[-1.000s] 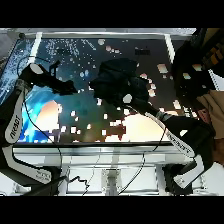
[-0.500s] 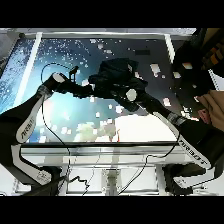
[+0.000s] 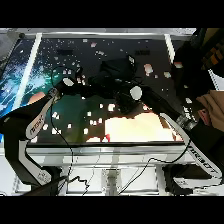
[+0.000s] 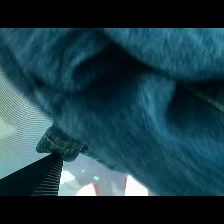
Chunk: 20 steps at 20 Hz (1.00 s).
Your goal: Fold the clothes and pants, and hang the long-sleeved shirts on hangers.
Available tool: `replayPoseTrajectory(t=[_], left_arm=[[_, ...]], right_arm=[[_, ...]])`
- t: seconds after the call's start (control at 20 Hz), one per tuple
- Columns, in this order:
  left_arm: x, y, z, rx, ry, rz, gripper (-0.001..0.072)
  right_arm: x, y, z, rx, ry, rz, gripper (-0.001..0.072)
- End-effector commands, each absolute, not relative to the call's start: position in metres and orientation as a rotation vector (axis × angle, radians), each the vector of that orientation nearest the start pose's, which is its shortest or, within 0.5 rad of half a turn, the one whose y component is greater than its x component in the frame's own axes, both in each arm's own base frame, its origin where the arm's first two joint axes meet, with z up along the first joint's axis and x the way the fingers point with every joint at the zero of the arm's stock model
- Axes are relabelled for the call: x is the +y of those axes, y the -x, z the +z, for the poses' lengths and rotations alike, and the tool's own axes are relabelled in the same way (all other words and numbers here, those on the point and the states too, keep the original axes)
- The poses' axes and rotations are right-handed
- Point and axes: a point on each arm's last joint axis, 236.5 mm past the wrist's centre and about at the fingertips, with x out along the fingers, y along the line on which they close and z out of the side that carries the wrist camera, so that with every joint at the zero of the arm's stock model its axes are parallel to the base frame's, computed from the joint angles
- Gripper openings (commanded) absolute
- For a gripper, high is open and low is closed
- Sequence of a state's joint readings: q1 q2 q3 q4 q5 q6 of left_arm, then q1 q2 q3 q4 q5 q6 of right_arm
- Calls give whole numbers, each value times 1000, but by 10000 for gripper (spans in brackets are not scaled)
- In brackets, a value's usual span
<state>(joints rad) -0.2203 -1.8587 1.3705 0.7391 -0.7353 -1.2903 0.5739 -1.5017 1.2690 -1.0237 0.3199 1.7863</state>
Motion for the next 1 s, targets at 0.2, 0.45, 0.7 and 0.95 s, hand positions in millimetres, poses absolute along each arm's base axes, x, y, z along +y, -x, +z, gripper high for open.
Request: replayPoseTrajectory(t=[0.2, 0.45, 0.7, 0.95], left_arm=[[-273, -486, -96, 1127, 506, -529, 706], [-291, -508, -87, 981, 466, -481, 146], [-262, -538, -56, 866, 495, -402, 25], [-133, -577, 67, 595, 402, -271, 25]], right_arm=[[340, -456, 96, 697, -534, 531, 39], [340, -454, 94, 707, -521, 535, 39], [305, -460, 101, 702, -423, 505, 39], [137, -498, 178, 537, -491, 252, 38]])
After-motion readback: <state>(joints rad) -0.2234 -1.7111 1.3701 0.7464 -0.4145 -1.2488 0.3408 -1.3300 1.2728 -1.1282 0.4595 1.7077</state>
